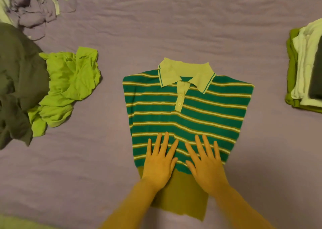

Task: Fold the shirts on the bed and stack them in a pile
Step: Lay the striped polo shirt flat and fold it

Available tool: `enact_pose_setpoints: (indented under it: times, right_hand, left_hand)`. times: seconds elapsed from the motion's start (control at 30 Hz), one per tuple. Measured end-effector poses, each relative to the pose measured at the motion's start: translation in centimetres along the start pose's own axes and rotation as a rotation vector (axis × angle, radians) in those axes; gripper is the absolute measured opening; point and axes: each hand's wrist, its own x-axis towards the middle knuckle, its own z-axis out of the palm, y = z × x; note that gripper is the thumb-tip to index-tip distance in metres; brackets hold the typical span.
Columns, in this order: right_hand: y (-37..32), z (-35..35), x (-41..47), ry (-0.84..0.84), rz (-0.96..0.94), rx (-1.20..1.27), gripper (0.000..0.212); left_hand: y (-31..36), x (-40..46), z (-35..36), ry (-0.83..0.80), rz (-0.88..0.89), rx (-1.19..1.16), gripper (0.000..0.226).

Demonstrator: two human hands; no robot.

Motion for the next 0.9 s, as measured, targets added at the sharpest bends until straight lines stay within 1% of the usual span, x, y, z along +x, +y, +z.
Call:
enact_pose_setpoints:
  times: [0.13, 0.2, 0.3, 0.37, 0.43, 0.47, 0.53, 0.6, 0.67, 0.7, 0.73, 0.8, 0.83, 0.9]
  right_hand:
    - [-1.5, 1.6, -4.2, -0.085, -0.026, 0.0, 0.059]
    - [-1.5, 1.8, -5.9, -0.069, 0.018, 0.013, 0.059]
    - [-1.5, 2.0, -8.0, 0.015, 0.178, 0.102, 0.059]
    - [-2.0, 2.4, -9.0, 0.05, 0.21, 0.151, 0.055]
    - [-2.9, 2.7, -9.4, 0.119, 0.239, 0.209, 0.044]
    - [-3.3, 2.8, -9.5, 0.153, 0.285, 0.255, 0.049]
    - [-4.2, 2.9, -9.7, 0.197, 0.379, 0.338, 0.062]
    - [-5.2, 3.1, -10.2, 0.206, 0.45, 0.409, 0.063]
    - [-6.0, 3.5, -10.8, 0.203, 0.474, 0.472, 0.058]
    - [-6.2, 3.6, -11.1, 0.19, 0.487, 0.504, 0.056]
    - [-6.4, 3.6, -11.3, 0.177, 0.5, 0.545, 0.053]
    - [-6.3, 3.2, -11.7, 0.184, 0.522, 0.641, 0.049]
    - [-6.2, 2.9, -12.0, 0.194, 0.526, 0.675, 0.047]
    - [-5.6, 2.4, -12.7, 0.198, 0.521, 0.685, 0.041]
  left_hand:
    - [0.4, -6.0, 1.2, -0.06, -0.058, -0.045, 0.054]
    - [0.7, -7.5, 1.0, -0.046, -0.129, -0.103, 0.053]
    - [0.9, -8.0, 0.1, 0.066, -0.404, -0.331, 0.052]
    - [0.9, -7.7, -0.3, 0.141, -0.585, -0.527, 0.051]
    - [0.8, -7.4, -0.8, 0.143, -0.712, -0.69, 0.054]
    - [0.9, -7.3, -1.2, 0.16, -0.75, -0.764, 0.056]
    - [1.0, -7.3, -1.6, 0.199, -0.777, -0.888, 0.063]
    - [1.2, -7.6, -2.0, 0.219, -0.773, -0.987, 0.068]
    - [1.1, -8.0, -1.7, 0.2, -0.838, -1.134, 0.067]
    - [1.0, -8.1, -1.7, 0.167, -0.892, -1.186, 0.062]
    - [0.8, -8.3, -1.5, 0.143, -0.922, -1.208, 0.052]
    - [0.4, -9.0, -1.6, 0.113, -0.896, -1.193, 0.031]
    - [0.2, -9.5, -1.7, 0.107, -0.876, -1.186, 0.028]
    - [-0.5, -10.6, -2.0, 0.125, -0.859, -1.167, 0.029]
